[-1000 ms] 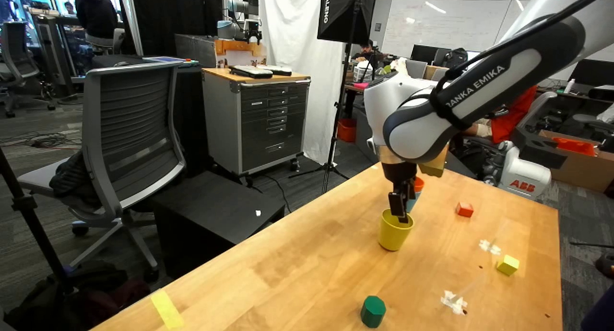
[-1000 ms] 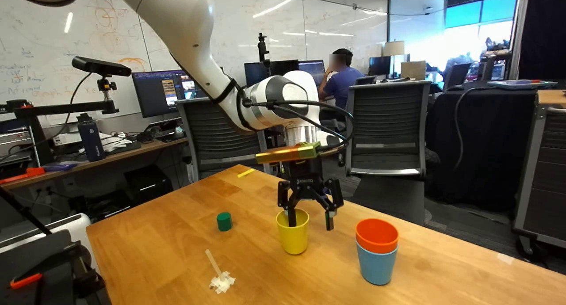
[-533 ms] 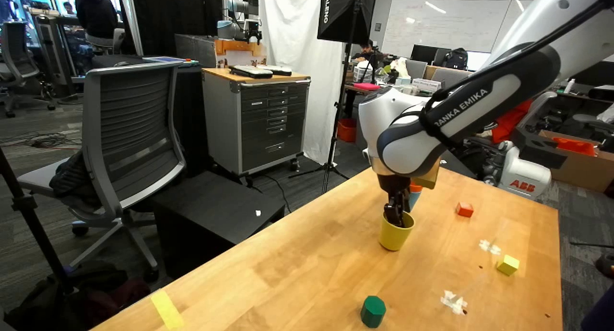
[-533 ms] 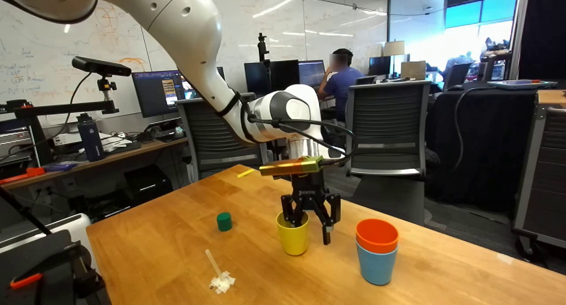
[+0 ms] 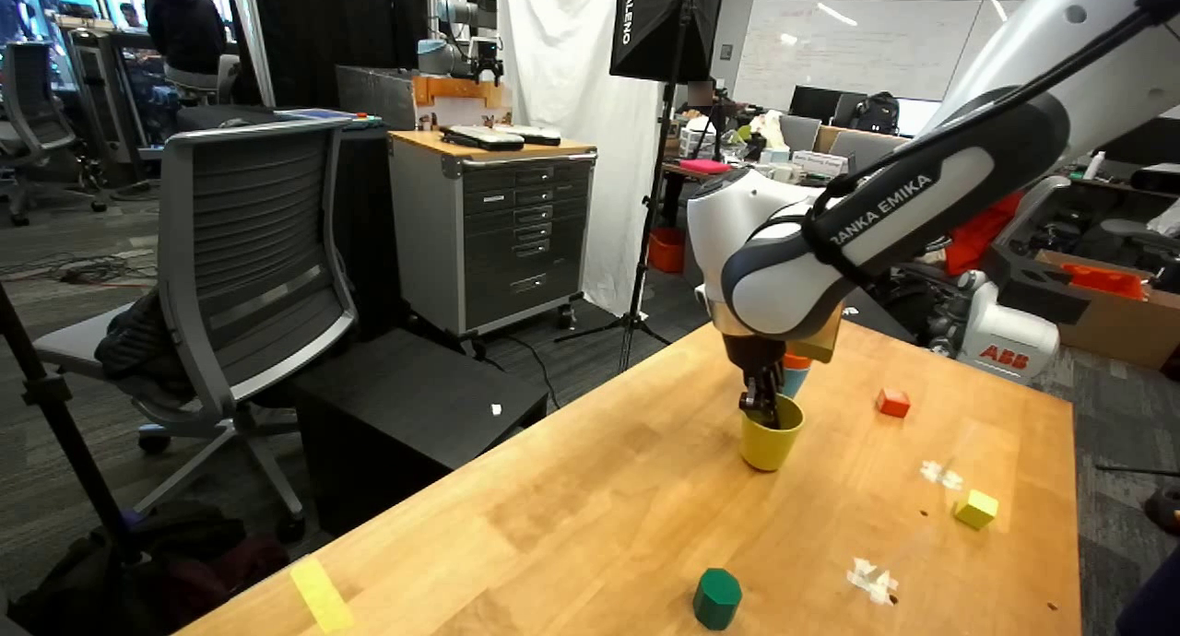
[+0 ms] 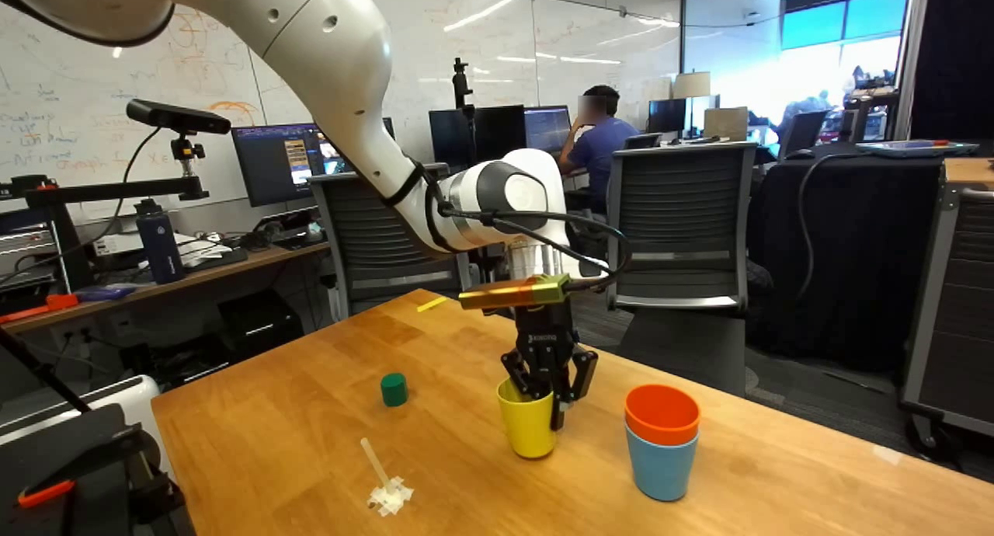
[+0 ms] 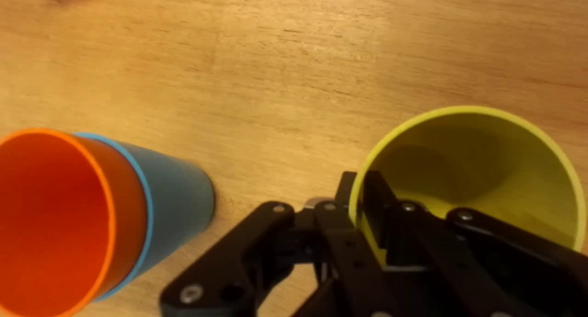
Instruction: Put the orange cup into the blue cup then the yellow cup into the orange cup
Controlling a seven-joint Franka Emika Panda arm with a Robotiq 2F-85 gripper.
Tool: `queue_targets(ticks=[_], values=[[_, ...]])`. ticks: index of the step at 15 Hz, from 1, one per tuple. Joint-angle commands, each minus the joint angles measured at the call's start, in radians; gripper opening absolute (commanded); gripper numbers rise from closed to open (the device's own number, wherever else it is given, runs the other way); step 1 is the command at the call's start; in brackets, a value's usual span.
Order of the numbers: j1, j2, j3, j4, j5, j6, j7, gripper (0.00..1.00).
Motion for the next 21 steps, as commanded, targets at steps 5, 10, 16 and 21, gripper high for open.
queue_targets(ticks=[5,10,16,21], values=[[0.001,-0.004,-0.016,0.012,-0.009,0.005,0.007,0.02],[0.004,-0.028,-0.017,0.001,-0.010,0.008,0.008,0.02],[-0.001,-0.118,-0.007,-0.014,0.006,0.010,0.008,0.02],[-0.019,-0.167,-0.009,-0.002,0.019,0.013,0.016,0.02]])
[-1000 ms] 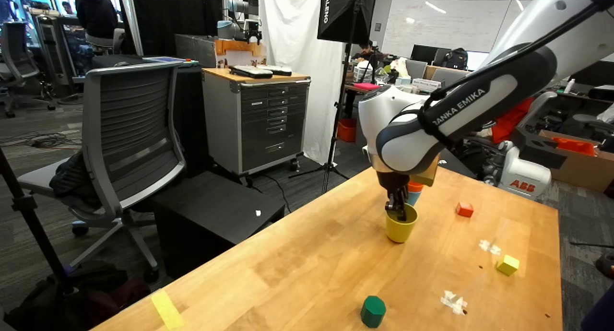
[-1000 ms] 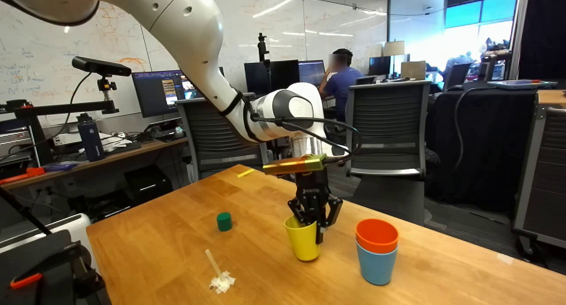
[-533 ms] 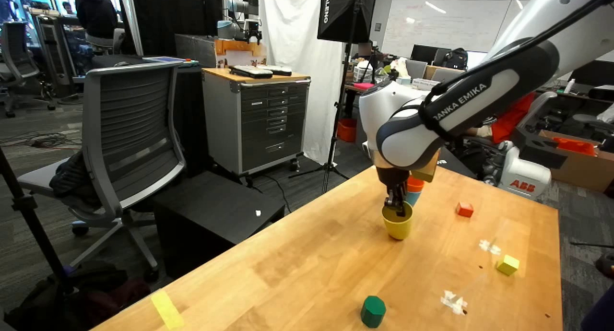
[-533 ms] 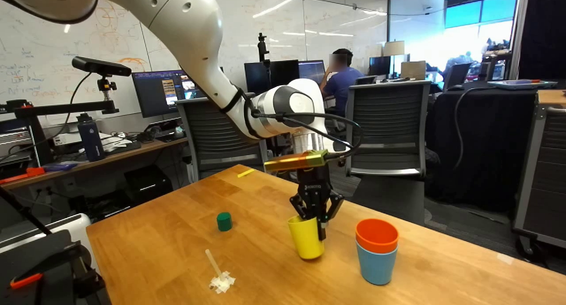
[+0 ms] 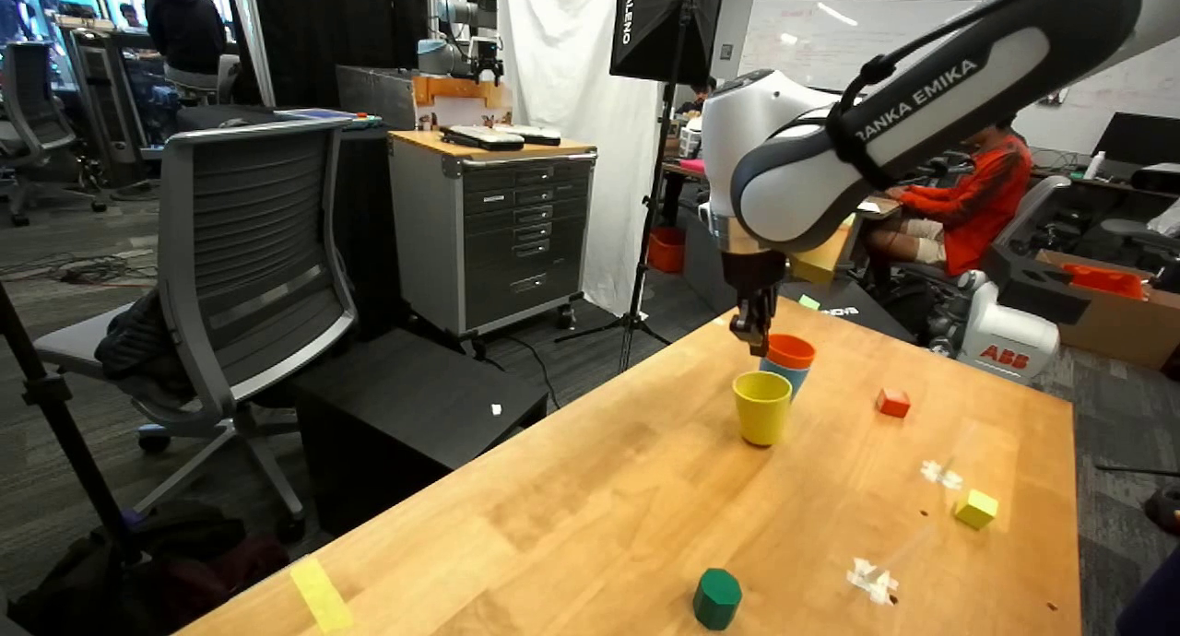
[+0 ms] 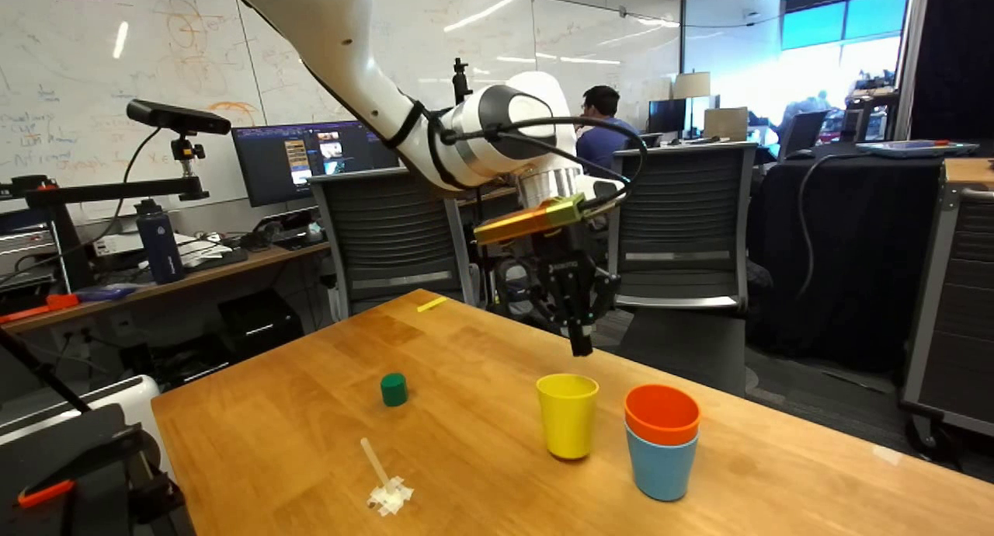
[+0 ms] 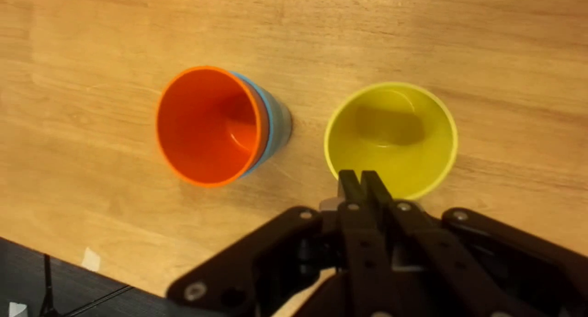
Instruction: Put the orange cup into the blue cup then the yellow cup into the orange cup
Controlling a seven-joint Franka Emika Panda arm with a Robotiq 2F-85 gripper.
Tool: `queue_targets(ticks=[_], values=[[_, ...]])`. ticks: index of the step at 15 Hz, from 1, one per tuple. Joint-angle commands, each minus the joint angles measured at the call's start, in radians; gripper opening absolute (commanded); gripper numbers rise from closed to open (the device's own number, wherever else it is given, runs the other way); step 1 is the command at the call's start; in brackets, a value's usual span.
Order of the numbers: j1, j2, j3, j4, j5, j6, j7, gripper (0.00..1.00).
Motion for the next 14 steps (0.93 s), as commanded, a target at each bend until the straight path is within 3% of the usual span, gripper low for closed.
queue_targets(ticks=[1,8,9,11,14], values=[[-0.021,-0.038,-0.001,-0.015,0.015,0.006,0.010,0.02],[-0.041,-0.044,-0.004,-0.025,0.008,0.000,0.006,0.03],[-0.041,-0.044,-0.004,-0.024,0.009,-0.003,0.008,0.32],[-0.041,-0.046,-0.006,-0.026,0.008,-0.005,0.012,0.31],[-0.041,-0.047,-0.007,-0.027,0.008,-0.004,0.014,0.53]])
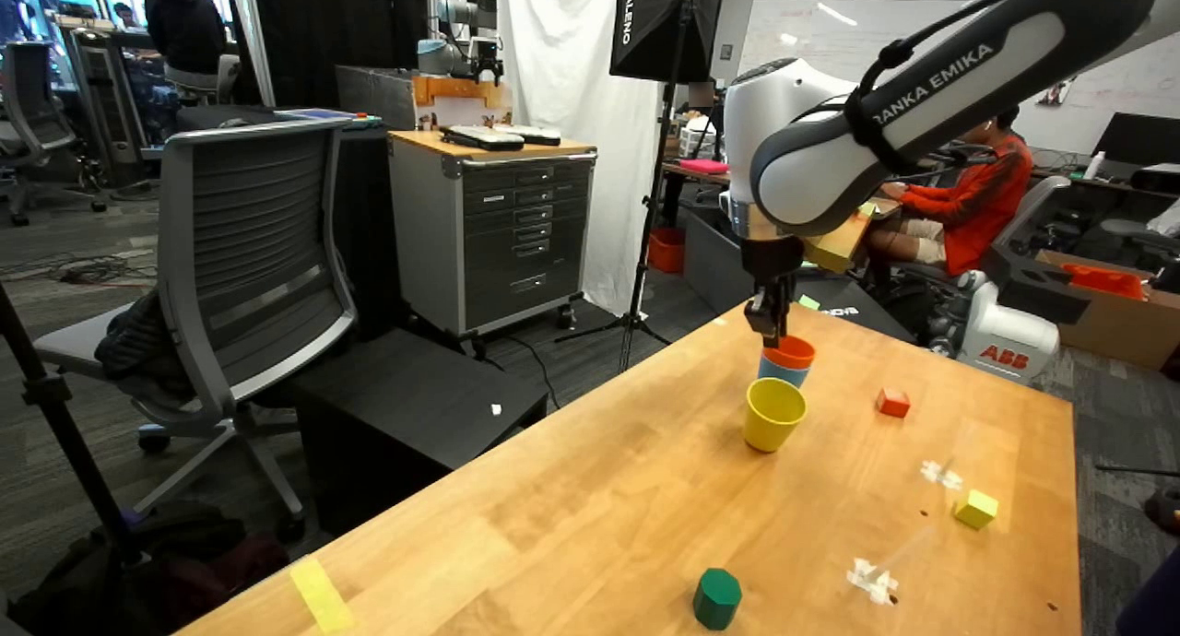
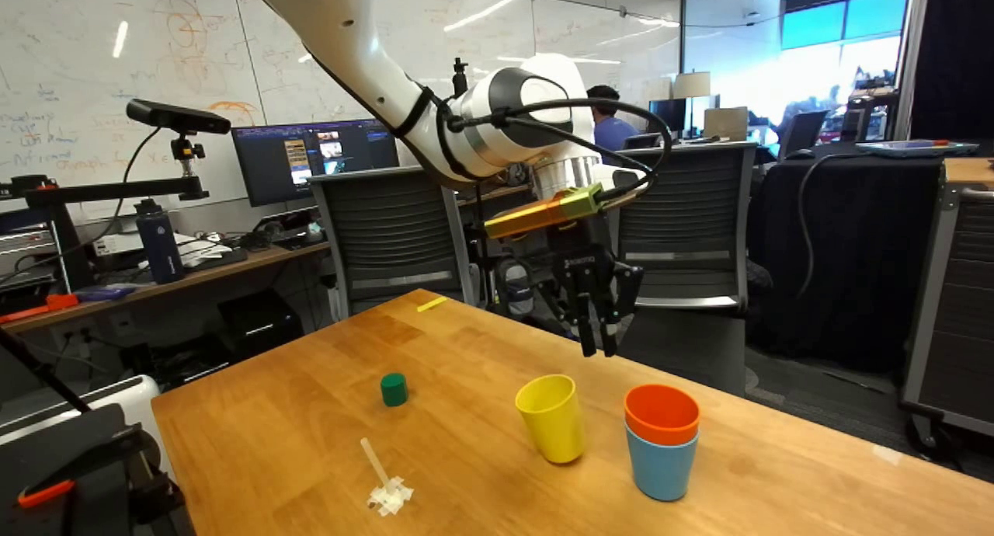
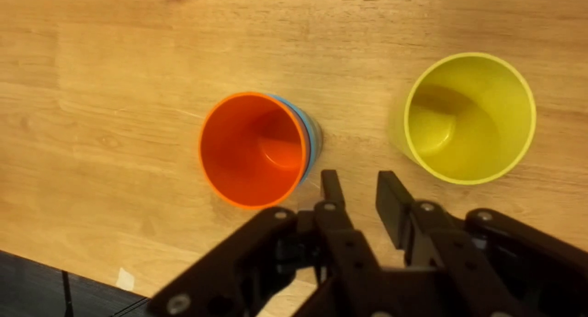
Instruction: Put the orange cup into the blue cup then the yellow cup into the orange cup
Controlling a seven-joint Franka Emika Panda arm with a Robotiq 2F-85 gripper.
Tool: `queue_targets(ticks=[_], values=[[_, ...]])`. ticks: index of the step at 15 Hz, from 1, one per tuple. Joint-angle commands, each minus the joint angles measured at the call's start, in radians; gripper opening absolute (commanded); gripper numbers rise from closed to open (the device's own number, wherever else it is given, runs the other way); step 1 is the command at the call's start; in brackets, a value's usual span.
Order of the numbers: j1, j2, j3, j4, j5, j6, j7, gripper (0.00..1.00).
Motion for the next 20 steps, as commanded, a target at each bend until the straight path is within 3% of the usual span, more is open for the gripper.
queue_targets(ticks=[1,6,7,14,20], values=[[0.003,-0.027,-0.006,-0.019,0.005,-0.005,0.009,0.59],[0.003,-0.025,-0.006,-0.013,0.004,-0.008,0.009,0.97],[0.003,-0.023,-0.006,-0.012,0.004,-0.009,0.009,1.00],[0.008,-0.006,-0.005,-0.014,0.004,-0.020,0.022,1.00],[0.050,-0.016,0.015,-0.100,-0.012,-0.010,0.016,1.00]])
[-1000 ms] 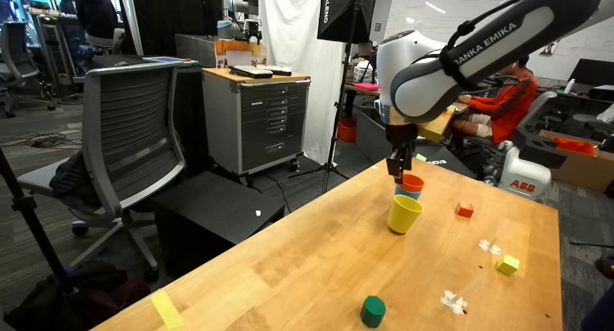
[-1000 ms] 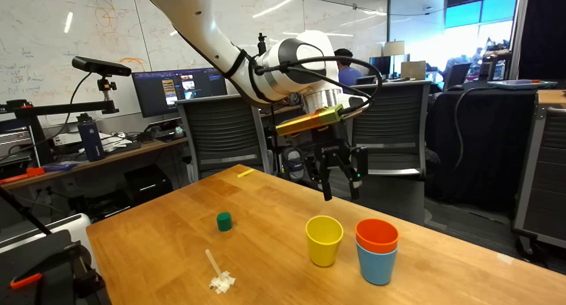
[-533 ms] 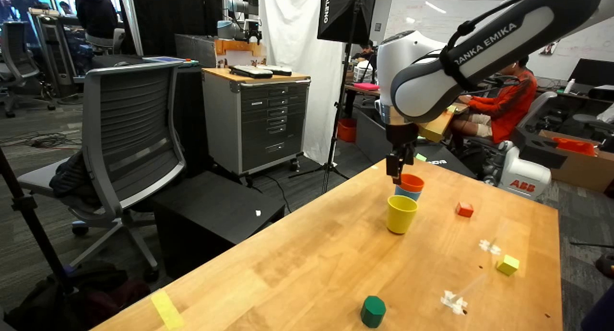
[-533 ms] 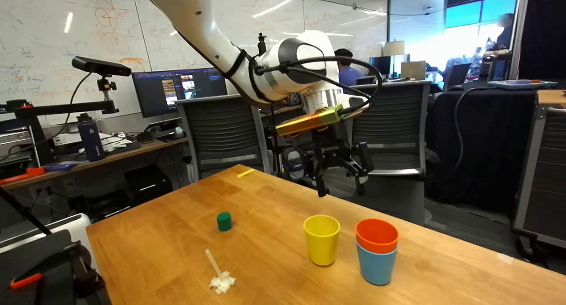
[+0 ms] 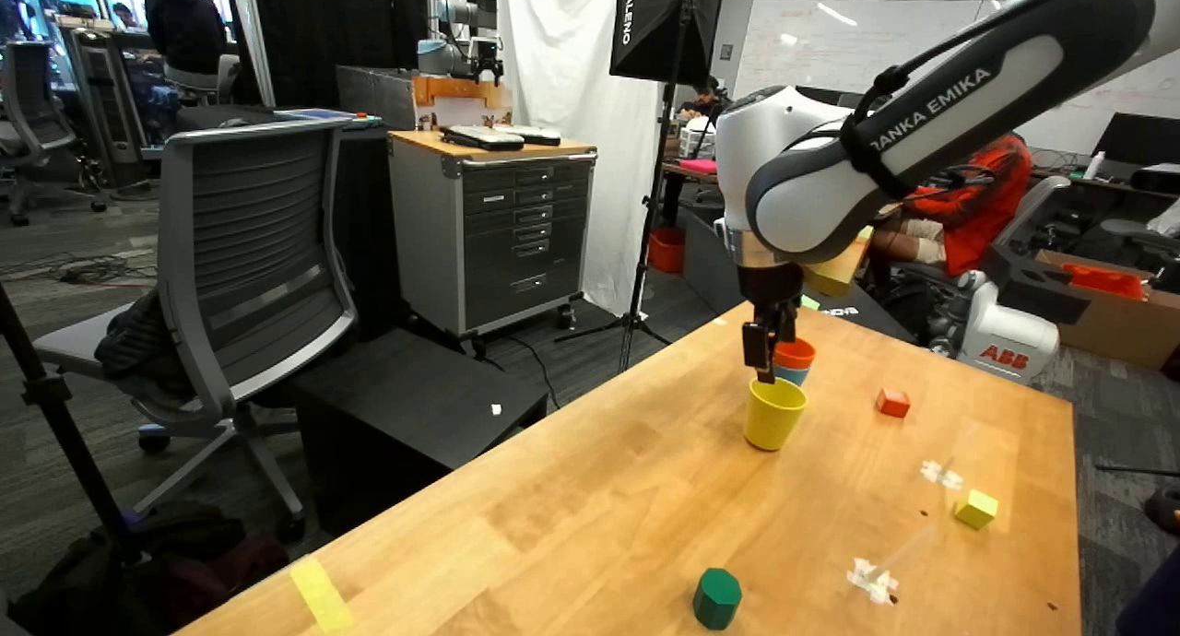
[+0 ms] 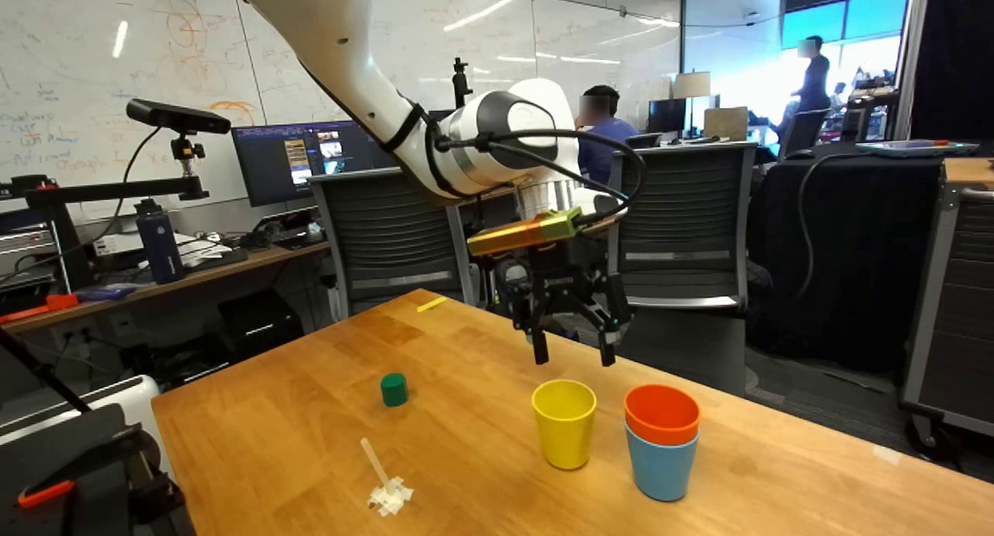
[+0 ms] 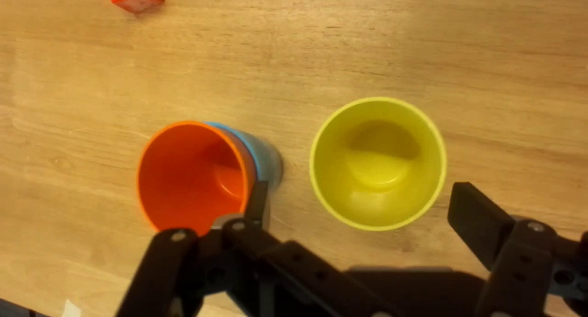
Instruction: Put the orange cup into the blue cup then the yellow cup into the orange cup
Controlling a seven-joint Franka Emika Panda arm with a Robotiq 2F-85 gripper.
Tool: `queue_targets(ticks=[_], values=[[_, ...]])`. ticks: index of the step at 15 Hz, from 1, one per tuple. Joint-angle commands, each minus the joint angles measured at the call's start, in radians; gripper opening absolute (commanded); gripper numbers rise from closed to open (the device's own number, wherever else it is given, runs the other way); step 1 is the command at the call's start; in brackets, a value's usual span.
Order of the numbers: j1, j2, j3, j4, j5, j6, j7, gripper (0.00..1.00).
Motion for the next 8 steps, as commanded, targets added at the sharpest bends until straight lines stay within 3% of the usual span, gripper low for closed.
queue_targets(ticks=[1,8], values=[[0.037,-0.024,0.011,-0.060,-0.013,-0.002,0.004,1.00],[0.072,-0.017,0.011,-0.094,-0.024,-0.001,0.004,1.00]])
